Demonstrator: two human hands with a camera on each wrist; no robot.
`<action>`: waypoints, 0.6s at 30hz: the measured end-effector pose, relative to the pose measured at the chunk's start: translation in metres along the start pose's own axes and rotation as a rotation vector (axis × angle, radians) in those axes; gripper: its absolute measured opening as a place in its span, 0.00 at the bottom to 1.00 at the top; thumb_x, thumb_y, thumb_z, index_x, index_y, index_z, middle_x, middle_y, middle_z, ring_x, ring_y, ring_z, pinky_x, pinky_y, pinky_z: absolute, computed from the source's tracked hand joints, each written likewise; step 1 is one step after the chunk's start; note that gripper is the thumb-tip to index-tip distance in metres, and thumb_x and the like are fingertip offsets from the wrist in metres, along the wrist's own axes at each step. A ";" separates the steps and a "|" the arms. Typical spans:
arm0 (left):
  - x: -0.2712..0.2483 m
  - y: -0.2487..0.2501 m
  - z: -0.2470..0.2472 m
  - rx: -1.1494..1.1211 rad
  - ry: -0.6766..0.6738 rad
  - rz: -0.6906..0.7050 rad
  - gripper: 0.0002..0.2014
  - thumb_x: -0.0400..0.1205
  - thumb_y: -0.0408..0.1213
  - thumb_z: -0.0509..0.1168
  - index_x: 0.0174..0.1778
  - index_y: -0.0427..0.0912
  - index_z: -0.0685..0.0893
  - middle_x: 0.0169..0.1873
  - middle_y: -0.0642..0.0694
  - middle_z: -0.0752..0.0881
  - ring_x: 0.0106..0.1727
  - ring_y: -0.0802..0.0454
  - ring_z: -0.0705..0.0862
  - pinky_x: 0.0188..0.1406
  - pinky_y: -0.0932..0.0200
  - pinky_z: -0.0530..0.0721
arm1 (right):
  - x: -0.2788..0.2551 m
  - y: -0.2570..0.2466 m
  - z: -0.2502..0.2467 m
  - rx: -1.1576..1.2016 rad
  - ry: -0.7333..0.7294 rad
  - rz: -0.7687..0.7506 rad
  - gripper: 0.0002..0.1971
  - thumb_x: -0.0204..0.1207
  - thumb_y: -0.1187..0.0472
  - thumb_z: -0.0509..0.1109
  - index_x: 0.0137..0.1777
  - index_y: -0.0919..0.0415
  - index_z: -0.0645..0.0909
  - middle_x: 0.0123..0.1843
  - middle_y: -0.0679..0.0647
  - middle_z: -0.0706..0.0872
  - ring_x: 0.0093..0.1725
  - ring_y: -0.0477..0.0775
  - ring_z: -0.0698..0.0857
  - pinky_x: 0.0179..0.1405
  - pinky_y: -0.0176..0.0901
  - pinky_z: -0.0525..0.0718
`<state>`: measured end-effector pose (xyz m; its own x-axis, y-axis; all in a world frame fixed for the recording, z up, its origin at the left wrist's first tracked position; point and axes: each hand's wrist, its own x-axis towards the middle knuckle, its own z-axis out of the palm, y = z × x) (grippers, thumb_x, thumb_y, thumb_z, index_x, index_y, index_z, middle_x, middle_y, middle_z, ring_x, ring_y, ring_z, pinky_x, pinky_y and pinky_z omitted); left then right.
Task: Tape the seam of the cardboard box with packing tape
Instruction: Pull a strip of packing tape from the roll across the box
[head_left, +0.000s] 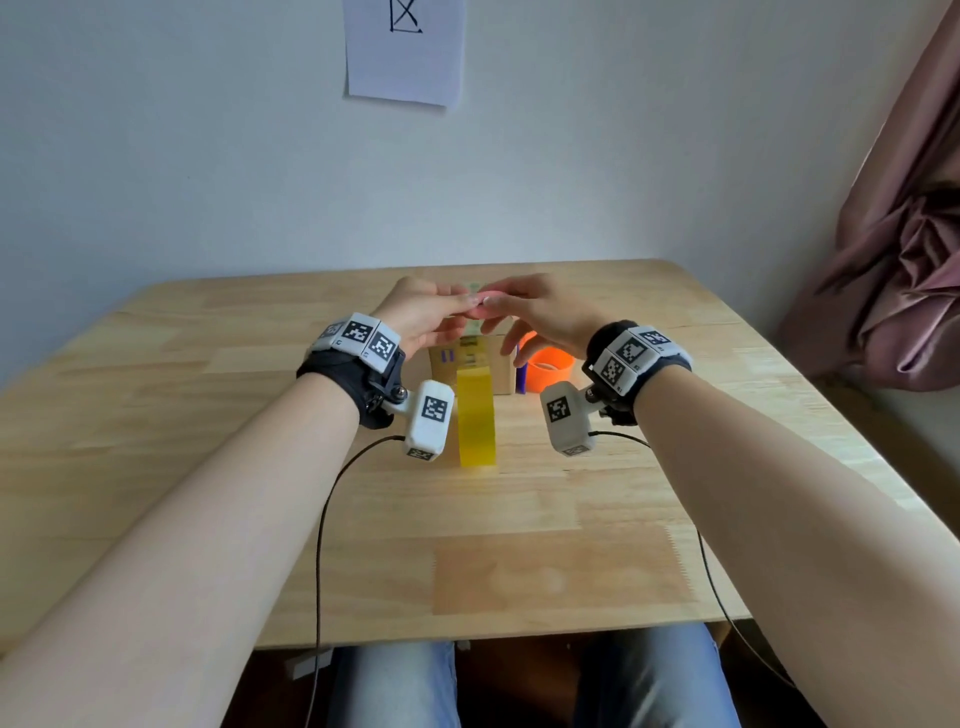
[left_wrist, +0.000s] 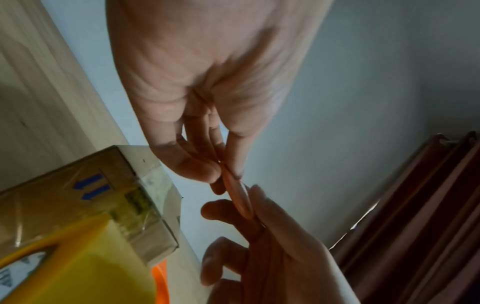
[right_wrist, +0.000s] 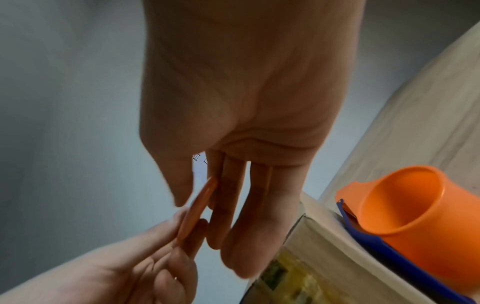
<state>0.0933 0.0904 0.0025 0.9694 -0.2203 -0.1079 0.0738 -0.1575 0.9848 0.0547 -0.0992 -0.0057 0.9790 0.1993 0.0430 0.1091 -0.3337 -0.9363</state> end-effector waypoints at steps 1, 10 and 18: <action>0.000 -0.004 -0.002 -0.010 0.006 0.013 0.12 0.80 0.30 0.77 0.58 0.34 0.88 0.39 0.43 0.89 0.31 0.56 0.86 0.33 0.64 0.88 | 0.001 0.000 0.001 -0.011 -0.008 0.005 0.17 0.86 0.56 0.71 0.71 0.63 0.83 0.55 0.65 0.91 0.35 0.60 0.90 0.29 0.48 0.90; 0.003 -0.020 -0.007 -0.090 -0.007 -0.003 0.11 0.77 0.33 0.80 0.53 0.39 0.89 0.39 0.46 0.90 0.35 0.55 0.86 0.34 0.63 0.87 | 0.007 0.004 0.007 0.120 -0.099 0.031 0.12 0.85 0.66 0.72 0.67 0.62 0.86 0.49 0.59 0.93 0.28 0.53 0.84 0.22 0.42 0.84; 0.010 -0.027 -0.014 -0.127 0.009 -0.111 0.15 0.82 0.49 0.74 0.54 0.41 0.89 0.42 0.46 0.93 0.35 0.50 0.87 0.34 0.57 0.87 | 0.015 0.011 0.000 -0.076 0.089 -0.043 0.10 0.84 0.62 0.74 0.60 0.68 0.87 0.47 0.65 0.94 0.21 0.49 0.76 0.16 0.38 0.76</action>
<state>0.1044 0.1061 -0.0234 0.9557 -0.1996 -0.2162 0.2088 -0.0576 0.9763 0.0704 -0.0994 -0.0149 0.9841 0.1340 0.1165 0.1609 -0.3960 -0.9040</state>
